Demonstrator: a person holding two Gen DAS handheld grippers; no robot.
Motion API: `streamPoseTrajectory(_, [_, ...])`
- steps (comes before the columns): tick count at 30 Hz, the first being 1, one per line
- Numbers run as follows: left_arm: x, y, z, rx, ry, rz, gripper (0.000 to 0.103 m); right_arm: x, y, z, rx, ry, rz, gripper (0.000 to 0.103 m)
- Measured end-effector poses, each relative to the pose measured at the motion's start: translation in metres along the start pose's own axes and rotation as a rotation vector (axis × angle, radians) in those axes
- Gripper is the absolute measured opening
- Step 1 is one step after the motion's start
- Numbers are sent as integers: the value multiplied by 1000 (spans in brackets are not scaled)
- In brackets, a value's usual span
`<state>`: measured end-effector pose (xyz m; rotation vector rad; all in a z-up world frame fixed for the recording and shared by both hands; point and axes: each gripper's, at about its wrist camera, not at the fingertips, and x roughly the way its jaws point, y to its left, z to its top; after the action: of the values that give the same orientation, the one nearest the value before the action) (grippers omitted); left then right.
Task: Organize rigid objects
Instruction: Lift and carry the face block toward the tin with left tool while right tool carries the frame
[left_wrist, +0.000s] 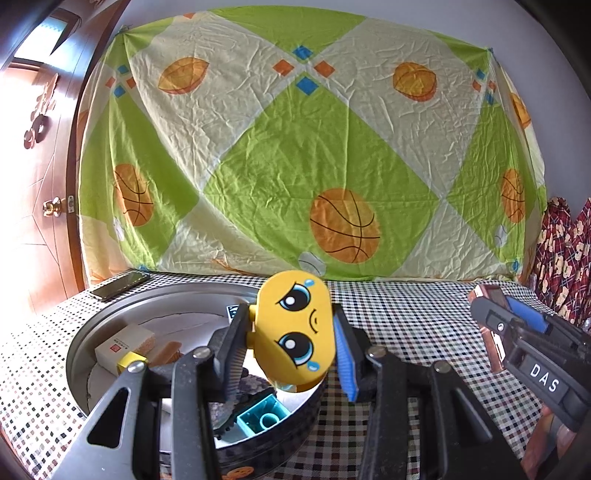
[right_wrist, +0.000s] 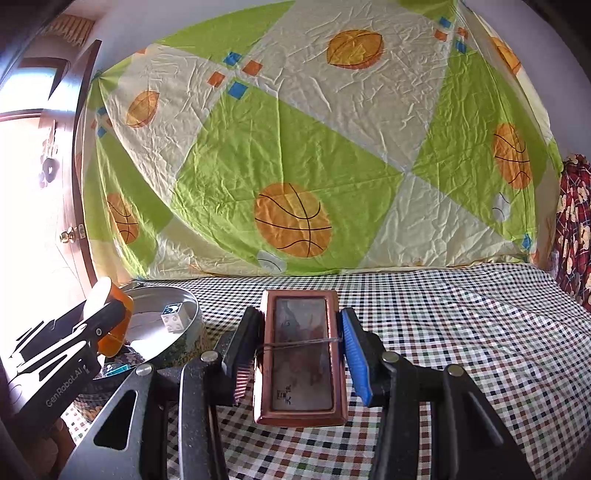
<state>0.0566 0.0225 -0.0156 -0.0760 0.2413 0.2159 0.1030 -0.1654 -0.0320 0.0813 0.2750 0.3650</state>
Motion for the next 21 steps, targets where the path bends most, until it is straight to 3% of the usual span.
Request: streamPoseTrajectory(21, [-2,38,2,-54,-13,39,42,6,50,-5,-68,12,79,47])
